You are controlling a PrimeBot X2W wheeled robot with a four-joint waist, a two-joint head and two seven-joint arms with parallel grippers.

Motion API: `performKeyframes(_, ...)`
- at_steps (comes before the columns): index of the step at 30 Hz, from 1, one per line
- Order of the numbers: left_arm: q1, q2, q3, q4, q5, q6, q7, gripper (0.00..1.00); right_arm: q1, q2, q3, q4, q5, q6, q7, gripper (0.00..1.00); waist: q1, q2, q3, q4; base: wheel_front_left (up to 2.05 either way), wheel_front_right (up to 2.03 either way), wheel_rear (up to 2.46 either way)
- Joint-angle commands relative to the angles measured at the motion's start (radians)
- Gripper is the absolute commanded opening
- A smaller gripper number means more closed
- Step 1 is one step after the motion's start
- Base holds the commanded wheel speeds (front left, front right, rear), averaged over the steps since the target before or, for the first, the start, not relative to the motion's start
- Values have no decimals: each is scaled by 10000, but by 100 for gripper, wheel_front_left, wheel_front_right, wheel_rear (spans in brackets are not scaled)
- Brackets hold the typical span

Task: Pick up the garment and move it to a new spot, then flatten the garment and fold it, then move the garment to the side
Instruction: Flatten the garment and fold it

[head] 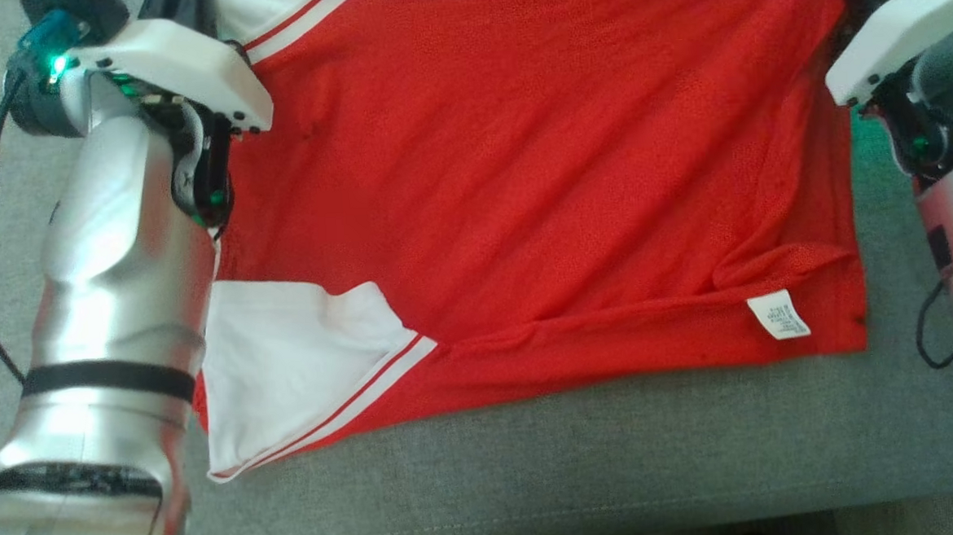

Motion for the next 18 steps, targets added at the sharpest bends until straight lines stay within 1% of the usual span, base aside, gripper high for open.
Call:
performKeyframes(1, 98, 454, 373, -715, 115, 61, -121, 0, 121, -204, -28, -399, 172, 73, -247, 0, 0, 0, -59, 31, 0, 0, 0)
performKeyframes(4, 727, 460, 624, -1783, 264, 83, -121, 0, 505, -262, -45, -777, 685, 73, -563, 0, 0, 0, -144, 75, 0, 0, 0)
performKeyframes(5, 727, 460, 624, -1783, 264, 83, -121, 0, 505, -262, -45, -777, 685, 73, -563, 0, 0, 0, -144, 75, 0, 0, 0)
performKeyframes(6, 982, 453, 705, -2157, 319, 91, -121, 0, 685, -264, -33, -987, 916, 73, -661, 0, 0, 0, -195, 84, 0, 0, 0)
performKeyframes(12, 2986, 329, 1249, -4454, 507, 116, -121, 0, 2147, -525, -113, -2294, 2281, 73, -813, 0, 0, 0, -568, 108, 0, 0, 0)
performKeyframes(15, 4133, 212, 1475, -5430, 428, 29, -121, 0, 2886, -763, -132, -2916, 2538, 73, -874, 0, 0, 0, -731, 107, 0, 0, 0)
performKeyframes(18, 5187, 118, 1544, -6058, 393, -27, -122, 0, 3639, -873, -278, -3326, 2636, 73, -855, 0, 0, 0, -919, 174, 0, 0, 0)
